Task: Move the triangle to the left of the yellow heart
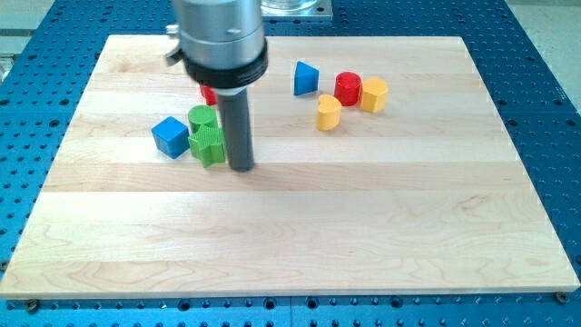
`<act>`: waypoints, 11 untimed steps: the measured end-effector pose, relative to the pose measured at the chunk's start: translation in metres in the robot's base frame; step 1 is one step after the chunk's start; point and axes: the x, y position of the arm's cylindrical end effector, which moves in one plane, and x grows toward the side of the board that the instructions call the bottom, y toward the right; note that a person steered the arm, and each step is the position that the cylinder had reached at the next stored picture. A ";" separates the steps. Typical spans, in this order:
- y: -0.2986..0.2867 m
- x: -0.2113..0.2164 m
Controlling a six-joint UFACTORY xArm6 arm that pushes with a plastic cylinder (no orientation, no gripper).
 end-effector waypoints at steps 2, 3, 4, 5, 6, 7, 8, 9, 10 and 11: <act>0.011 -0.095; 0.022 -0.114; 0.026 -0.157; 0.063 -0.195; 0.085 -0.186; 0.064 -0.148; 0.063 -0.120; 0.088 -0.137; 0.093 -0.132; 0.075 -0.091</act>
